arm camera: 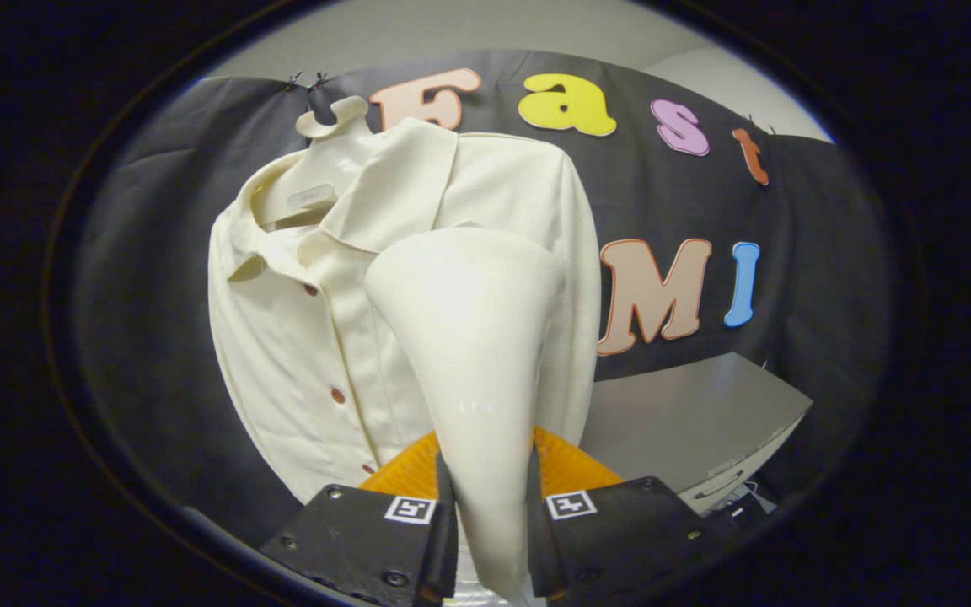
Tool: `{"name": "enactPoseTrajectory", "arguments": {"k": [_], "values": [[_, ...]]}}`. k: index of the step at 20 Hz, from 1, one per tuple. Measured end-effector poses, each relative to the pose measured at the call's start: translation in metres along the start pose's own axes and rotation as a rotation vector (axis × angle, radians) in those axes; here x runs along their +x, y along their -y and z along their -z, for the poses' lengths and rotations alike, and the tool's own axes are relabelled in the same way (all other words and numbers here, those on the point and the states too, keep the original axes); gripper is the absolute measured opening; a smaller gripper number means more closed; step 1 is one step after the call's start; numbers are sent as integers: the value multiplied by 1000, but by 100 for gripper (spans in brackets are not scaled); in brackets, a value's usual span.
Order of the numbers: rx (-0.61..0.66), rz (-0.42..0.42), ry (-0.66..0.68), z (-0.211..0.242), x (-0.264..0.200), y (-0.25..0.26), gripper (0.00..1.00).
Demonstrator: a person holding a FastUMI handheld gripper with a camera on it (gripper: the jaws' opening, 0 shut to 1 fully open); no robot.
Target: Iron the clothes twice with a garment steamer, once on the left side and once on the right side.
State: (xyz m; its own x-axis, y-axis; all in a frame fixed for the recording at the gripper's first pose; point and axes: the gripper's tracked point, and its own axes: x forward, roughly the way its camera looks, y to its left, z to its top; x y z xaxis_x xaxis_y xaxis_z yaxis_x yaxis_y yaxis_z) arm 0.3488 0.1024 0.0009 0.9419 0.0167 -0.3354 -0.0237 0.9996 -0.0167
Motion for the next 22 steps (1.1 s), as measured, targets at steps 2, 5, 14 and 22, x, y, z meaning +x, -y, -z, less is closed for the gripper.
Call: {"name": "enactPoseTrajectory", "arguments": {"k": [2, 5, 14, 22], "values": [[1, 13, 7, -1, 5, 1, 34], [-1, 30, 1, 4, 9, 4, 34], [-36, 90, -85, 67, 15, 28, 34], [-47, 114, -163, 130, 17, 30, 34]]}}
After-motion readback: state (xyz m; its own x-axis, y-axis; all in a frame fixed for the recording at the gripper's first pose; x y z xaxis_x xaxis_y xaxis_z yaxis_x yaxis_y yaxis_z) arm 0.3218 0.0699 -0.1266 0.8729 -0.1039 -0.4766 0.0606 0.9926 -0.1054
